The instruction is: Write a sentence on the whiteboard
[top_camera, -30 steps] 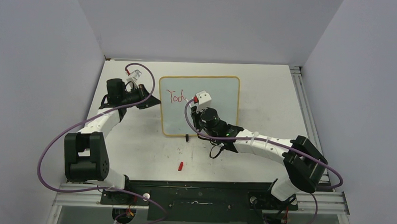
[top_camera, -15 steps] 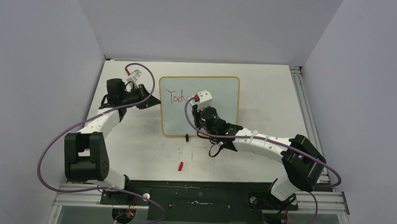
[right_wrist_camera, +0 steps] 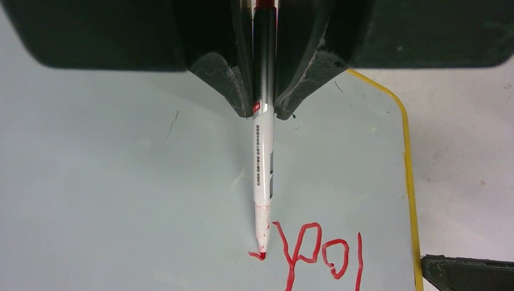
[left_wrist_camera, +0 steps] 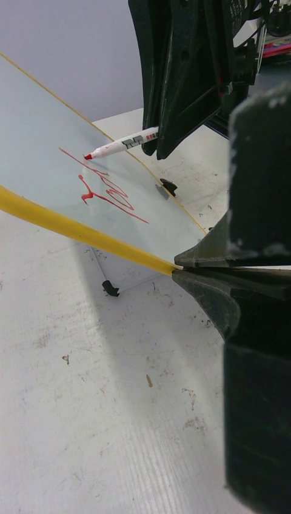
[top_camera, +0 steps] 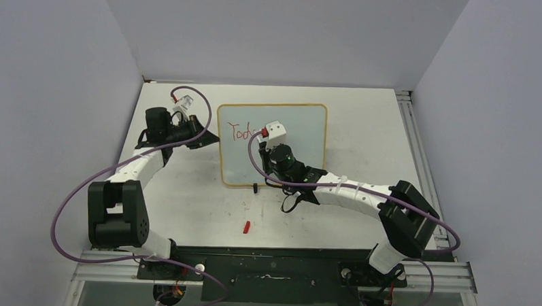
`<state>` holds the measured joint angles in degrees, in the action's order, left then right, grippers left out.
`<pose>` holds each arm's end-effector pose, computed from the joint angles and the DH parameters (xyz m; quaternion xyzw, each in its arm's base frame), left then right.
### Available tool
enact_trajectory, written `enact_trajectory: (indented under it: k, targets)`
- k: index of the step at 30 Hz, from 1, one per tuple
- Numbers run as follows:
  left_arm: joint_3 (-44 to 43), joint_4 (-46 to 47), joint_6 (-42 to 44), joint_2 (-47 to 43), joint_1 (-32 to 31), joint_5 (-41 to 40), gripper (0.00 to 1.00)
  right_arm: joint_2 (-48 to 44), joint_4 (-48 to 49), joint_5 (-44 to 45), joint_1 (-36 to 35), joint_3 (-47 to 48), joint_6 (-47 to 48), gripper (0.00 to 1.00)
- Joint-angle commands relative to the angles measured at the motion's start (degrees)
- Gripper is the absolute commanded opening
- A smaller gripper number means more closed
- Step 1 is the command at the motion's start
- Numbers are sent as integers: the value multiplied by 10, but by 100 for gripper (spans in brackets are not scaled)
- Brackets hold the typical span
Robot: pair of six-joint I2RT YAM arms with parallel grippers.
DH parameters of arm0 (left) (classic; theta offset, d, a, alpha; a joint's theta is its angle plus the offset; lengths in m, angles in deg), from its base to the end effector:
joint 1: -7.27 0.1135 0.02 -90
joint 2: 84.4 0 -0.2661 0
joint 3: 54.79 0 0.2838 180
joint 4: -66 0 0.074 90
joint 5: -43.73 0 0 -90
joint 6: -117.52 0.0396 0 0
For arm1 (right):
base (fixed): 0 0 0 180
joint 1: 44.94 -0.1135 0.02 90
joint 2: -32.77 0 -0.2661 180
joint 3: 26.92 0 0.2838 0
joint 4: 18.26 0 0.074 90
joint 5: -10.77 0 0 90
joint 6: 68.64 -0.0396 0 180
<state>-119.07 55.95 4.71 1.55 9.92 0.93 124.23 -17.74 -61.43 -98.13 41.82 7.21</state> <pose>0.3518 -0.0128 0.2211 0.0138 0.8237 -0.4224 0.3781 0.2446 0.3066 0.2277 -0.1927 0.8017 0.1986 0.5298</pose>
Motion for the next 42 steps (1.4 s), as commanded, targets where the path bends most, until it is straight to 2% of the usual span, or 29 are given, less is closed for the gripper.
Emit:
enact_trajectory:
  k: [1,15,24,42]
  targets:
    - [-12,8,4,-22,-6,17,0,4,5,3,4,16,-3,5]
    - [-9,12,1,-24,-6,18,0,-19,-7,21,-8,-30,-21,5]
    - [-8,13,2,-24,-6,17,0,-20,-9,52,-7,-10,-19,5]
    - [-8,15,0,-24,-6,18,0,3,-6,45,-4,20,-9,5]
